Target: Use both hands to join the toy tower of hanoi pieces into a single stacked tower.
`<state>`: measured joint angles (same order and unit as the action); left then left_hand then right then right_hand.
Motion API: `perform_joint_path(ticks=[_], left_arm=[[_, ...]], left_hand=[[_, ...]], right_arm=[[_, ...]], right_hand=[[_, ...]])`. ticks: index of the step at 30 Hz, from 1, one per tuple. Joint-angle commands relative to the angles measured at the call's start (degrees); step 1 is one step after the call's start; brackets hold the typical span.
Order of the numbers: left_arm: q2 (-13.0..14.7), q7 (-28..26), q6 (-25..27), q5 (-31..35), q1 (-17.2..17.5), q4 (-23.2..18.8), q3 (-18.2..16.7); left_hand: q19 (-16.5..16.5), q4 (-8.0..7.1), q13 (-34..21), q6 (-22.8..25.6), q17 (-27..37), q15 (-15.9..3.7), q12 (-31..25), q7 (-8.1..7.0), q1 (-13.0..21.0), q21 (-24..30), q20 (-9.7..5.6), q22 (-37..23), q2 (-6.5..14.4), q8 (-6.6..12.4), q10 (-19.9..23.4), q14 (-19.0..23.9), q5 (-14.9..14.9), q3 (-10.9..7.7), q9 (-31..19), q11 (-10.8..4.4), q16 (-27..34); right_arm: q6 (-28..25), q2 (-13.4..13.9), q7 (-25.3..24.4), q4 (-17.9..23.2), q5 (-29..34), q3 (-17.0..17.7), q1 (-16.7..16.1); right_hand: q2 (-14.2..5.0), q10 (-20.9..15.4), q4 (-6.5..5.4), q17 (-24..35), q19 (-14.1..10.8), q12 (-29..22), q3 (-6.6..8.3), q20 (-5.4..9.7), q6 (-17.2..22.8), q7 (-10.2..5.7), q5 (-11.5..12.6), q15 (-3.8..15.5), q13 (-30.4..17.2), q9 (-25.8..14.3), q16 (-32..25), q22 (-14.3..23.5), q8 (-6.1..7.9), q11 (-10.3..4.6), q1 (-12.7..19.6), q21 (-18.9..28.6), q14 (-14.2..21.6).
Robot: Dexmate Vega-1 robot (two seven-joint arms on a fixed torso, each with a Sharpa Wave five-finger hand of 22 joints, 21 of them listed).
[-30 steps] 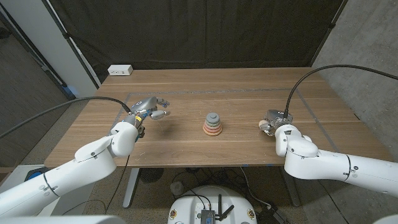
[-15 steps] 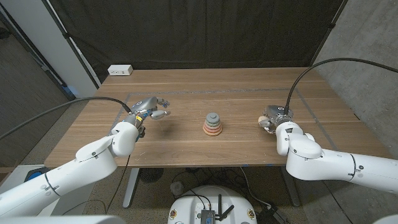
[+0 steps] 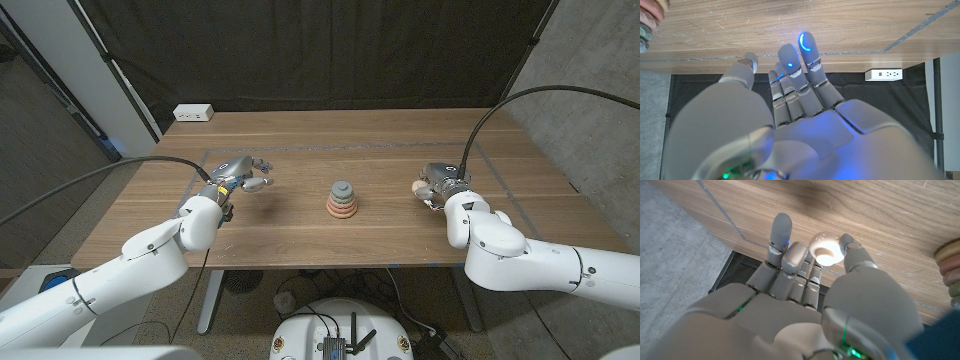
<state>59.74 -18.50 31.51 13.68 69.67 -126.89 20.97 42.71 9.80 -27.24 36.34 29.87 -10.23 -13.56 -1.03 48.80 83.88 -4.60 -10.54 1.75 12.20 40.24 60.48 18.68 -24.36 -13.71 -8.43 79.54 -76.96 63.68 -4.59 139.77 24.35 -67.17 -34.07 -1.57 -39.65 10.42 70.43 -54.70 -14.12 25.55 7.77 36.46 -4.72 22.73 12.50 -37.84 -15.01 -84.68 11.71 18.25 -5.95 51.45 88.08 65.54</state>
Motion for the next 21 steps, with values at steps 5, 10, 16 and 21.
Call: perform_joint_path(ticks=[5,10,16,21], left_arm=[[0.3,-0.6,-0.1,0.0,0.6,-0.2,-0.9],[0.2,-0.9,0.0,-0.1,1.0,-0.4,-1.2],[-0.1,-1.8,-0.3,-0.3,1.7,-0.7,-1.8],[-0.3,-1.6,-0.4,0.1,1.2,-0.6,-1.3]], left_hand=[[0.5,-0.08,-0.2,0.6,0.2,-2.39,0.2,-0.04,0.4,0.2,-7.09,-0.2,0.1,0.09,0.2,-0.4,0.2,-0.42,-0.4,0.01,0.2],[0.4,-0.06,-0.2,0.6,0.2,-2.39,0.2,0.00,0.4,0.2,-7.11,-0.2,0.1,0.04,0.3,-0.4,0.2,-0.49,-0.4,0.04,0.2],[0.4,-0.05,-0.2,0.6,0.3,-2.39,0.3,-0.01,0.5,0.2,-7.12,-0.2,0.1,-0.02,0.4,-0.2,0.2,-0.62,-0.4,0.09,0.5],[0.4,-0.05,-0.4,0.7,0.2,-2.38,0.4,-0.02,0.5,0.3,-7.10,-0.2,0.0,-0.04,0.4,-0.3,0.2,-0.77,-0.5,0.03,0.5]], right_arm=[[7.5,1.8,3.8,2.4,4.0,5.1,-4.1],[10.7,2.1,4.8,2.8,4.4,8.7,-6.8],[14.8,1.7,5.0,2.5,5.2,12.7,-10.2],[18.3,1.5,6.1,2.7,6.5,15.2,-12.4]], right_hand=[[-1.61,-4.9,-1.17,0.1,-0.4,0.2,1.93,4.70,1.9,-1.29,0.4,-0.05,-0.5,-0.2,-0.7,0.1,0.15,-4.21,0.2,-0.3,-0.3],[-1.71,-5.0,-1.10,0.1,-0.4,0.3,2.13,4.75,1.9,-1.24,0.5,-0.04,-0.6,-0.1,-0.8,-0.1,0.13,-4.02,0.3,-0.5,-0.3],[-1.99,-5.3,-0.88,0.1,-0.7,0.4,2.59,4.87,2.2,-1.05,0.7,0.00,-0.7,-0.1,-1.2,-0.4,0.21,-4.01,0.8,-0.7,-0.3],[-2.14,-5.4,-0.74,0.1,-1.0,0.5,2.88,4.90,2.3,-0.92,0.8,0.01,-0.8,-0.1,-1.4,-0.6,0.23,-3.97,1.1,-0.9,-0.2]])
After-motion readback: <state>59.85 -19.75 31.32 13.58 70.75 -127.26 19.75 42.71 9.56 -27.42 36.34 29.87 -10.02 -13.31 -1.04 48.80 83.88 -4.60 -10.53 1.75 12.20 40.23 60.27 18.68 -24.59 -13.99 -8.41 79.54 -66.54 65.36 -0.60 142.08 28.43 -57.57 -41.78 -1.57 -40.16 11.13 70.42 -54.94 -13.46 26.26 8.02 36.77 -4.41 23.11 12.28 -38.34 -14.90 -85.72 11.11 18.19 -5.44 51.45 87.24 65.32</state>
